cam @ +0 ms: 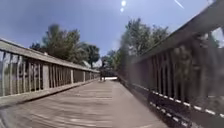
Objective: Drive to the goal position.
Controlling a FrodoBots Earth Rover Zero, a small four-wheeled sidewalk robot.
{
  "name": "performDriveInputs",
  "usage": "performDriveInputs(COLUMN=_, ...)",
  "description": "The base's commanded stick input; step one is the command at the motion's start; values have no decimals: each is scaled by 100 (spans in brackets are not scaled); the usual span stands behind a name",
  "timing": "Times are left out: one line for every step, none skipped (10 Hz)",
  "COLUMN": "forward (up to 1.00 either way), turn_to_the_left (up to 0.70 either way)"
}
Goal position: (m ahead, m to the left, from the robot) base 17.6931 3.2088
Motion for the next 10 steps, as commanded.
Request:
performDriveInputs(forward=70, turn_to_the_left=0)
performDriveInputs(forward=70, turn_to_the_left=0)
performDriveInputs(forward=70, turn_to_the_left=0)
performDriveInputs(forward=70, turn_to_the_left=0)
performDriveInputs(forward=70, turn_to_the_left=0)
performDriveInputs(forward=70, turn_to_the_left=0)
performDriveInputs(forward=70, turn_to_the_left=0)
performDriveInputs(forward=70, turn_to_the_left=0)
performDriveInputs(forward=70, turn_to_the_left=0)
performDriveInputs(forward=70, turn_to_the_left=0)
